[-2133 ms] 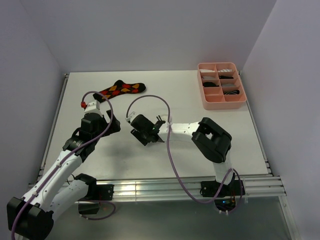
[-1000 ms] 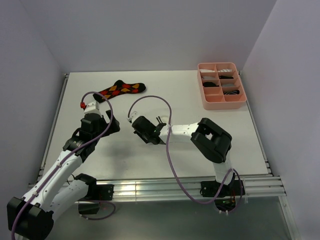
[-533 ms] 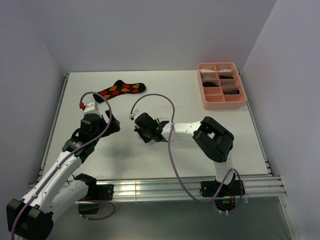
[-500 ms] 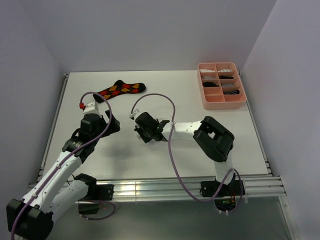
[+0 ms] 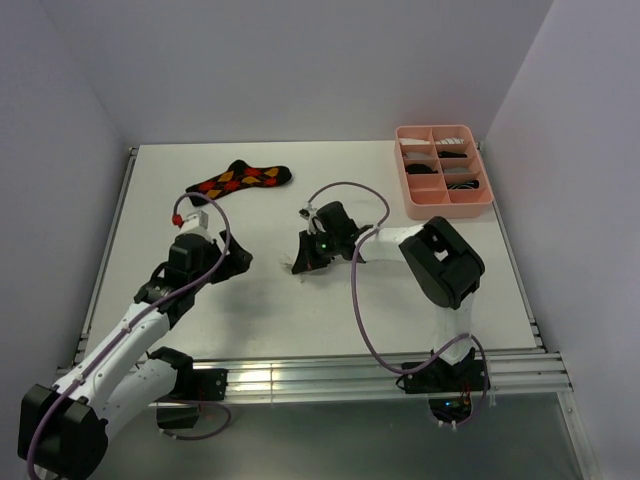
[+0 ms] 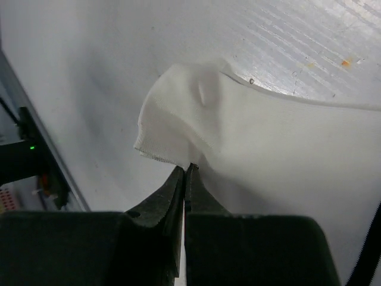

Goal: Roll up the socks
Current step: Roll the sock at the center of the board.

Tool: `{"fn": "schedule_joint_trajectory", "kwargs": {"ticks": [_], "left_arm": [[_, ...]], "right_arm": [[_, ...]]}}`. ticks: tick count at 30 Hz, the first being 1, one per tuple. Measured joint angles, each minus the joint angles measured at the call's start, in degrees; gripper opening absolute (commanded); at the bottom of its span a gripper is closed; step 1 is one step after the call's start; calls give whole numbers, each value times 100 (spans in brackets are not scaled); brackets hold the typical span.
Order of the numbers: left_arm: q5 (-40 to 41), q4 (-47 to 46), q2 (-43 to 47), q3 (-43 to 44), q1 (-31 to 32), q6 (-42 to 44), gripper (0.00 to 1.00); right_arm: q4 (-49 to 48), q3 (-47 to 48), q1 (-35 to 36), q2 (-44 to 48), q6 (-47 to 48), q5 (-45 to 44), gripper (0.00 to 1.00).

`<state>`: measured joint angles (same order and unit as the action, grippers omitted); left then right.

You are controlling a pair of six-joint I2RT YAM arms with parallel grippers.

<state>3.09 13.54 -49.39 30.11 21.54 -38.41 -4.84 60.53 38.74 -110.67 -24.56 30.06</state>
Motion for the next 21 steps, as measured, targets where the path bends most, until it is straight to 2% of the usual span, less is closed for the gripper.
{"fn": "schedule_joint_trajectory", "kwargs": {"ticks": [4,10,21], "left_arm": [[-282,-328,-319,-87,2,-87,81],[-490,-772,-1095,-87,116,-184,68],[-487,-1300,-2332,-83,494,-190,56]], "right_arm": [[-514,-164,-280,-33,-457,706,0],[-1163,-212,-424,-315,-1010,1416,0],[-1576,-280,-651,-855,-1615,1886,0]]}}
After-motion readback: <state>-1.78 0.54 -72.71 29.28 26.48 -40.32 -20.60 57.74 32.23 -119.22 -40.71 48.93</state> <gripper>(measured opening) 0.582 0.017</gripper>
